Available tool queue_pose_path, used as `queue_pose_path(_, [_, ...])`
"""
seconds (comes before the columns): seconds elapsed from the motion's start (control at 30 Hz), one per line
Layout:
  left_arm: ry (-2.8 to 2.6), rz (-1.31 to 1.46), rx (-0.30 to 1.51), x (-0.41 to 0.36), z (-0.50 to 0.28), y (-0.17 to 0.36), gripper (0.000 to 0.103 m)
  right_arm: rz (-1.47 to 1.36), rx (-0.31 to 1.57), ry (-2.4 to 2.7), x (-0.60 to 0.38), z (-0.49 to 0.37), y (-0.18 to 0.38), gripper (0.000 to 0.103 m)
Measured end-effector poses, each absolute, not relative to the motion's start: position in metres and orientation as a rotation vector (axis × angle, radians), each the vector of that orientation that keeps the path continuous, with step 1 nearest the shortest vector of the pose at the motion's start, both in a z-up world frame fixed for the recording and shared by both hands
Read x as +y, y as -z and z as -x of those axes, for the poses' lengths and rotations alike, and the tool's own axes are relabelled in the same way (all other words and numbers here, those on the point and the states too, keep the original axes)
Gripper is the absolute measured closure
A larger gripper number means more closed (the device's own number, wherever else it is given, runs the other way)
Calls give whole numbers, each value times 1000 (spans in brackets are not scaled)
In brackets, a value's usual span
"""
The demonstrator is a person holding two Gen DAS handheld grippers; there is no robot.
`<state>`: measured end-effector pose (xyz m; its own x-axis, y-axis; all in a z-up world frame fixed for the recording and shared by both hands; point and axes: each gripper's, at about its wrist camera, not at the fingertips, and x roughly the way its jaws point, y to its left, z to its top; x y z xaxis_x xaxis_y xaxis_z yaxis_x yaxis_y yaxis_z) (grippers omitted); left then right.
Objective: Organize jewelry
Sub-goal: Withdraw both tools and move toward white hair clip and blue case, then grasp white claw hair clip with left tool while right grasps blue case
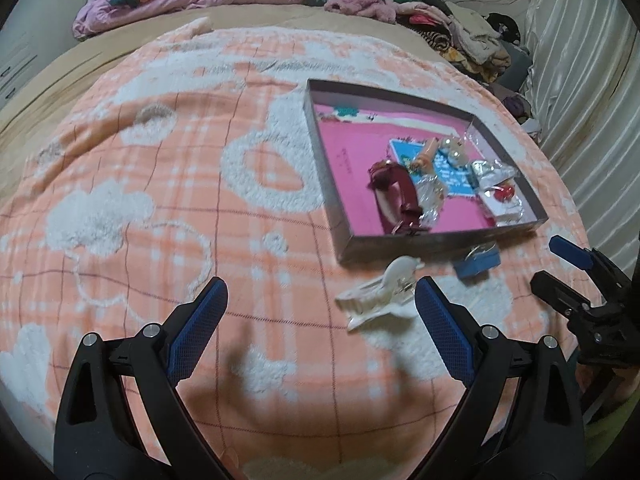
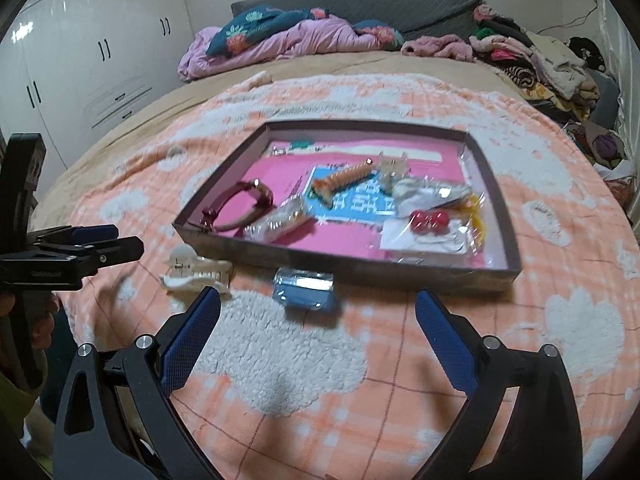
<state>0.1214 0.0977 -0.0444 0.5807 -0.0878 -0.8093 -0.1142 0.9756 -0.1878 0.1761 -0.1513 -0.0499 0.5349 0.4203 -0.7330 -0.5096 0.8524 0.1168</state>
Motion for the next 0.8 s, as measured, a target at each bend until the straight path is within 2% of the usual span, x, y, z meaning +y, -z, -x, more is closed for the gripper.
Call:
queue_pose_path(0.2, [9, 258, 981, 100, -117, 57, 15, 100, 881, -564, -142, -183, 66, 7])
queue_pose_path(0.37, [52, 275, 1003, 92, -118, 66, 15, 77, 930, -575, -133, -195, 81, 18])
queue_pose_path(0.57, [99, 245, 1015, 78, -125, 77, 15, 27, 1001, -582, -130, -211, 100, 38])
queue_pose_path(0.63, [112, 241, 1023, 73, -130, 81, 15, 31, 997, -587, -130, -212, 101, 55])
queue_pose_path(0.8, [123, 225, 1018, 65, -142, 86, 15, 22, 991, -596, -137, -212, 98, 55])
